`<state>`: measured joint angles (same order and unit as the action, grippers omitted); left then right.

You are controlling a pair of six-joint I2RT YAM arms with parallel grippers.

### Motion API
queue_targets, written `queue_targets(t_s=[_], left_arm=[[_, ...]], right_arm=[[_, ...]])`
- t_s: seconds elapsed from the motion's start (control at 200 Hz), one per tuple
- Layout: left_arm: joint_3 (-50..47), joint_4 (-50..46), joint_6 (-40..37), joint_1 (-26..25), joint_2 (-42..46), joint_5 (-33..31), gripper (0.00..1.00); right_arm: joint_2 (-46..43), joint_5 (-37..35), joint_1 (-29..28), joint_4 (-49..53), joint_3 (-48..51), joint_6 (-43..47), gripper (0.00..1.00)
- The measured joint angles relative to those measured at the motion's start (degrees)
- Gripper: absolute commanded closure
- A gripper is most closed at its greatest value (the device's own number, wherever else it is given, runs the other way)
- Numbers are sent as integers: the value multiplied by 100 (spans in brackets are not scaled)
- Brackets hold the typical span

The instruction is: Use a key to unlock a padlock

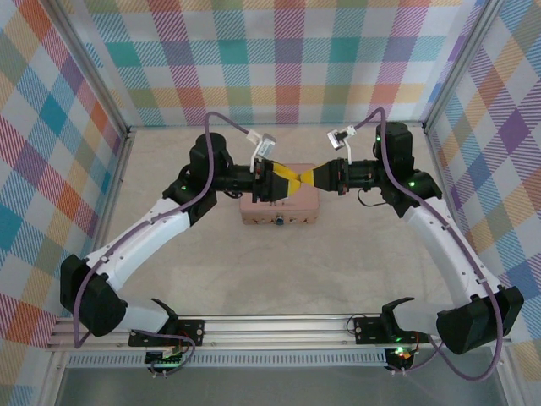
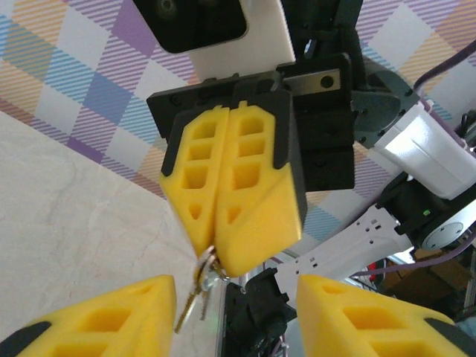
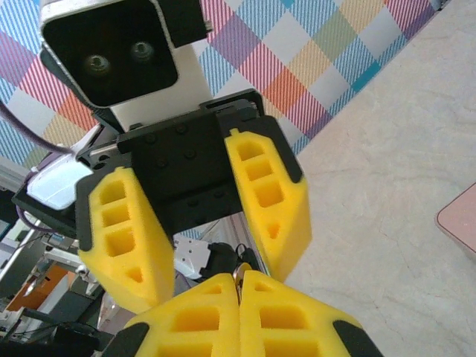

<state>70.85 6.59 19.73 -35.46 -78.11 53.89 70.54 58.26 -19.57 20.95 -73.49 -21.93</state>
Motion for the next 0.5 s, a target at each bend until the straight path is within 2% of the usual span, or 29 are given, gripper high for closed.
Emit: queue_targets(t_s=[0.245,0.345,0.5], left_arm=[[-122,136,42,15,114,-101,57],[-170,216,96,15,107,-98,54],[-181,323,197,15,52,-85,61]], right_arm=[[-90,-57,11,-131,4,-120,100],[-125,-55,11,-225,17,-168,100],[-166,-52,11,-337,70,-258,100]])
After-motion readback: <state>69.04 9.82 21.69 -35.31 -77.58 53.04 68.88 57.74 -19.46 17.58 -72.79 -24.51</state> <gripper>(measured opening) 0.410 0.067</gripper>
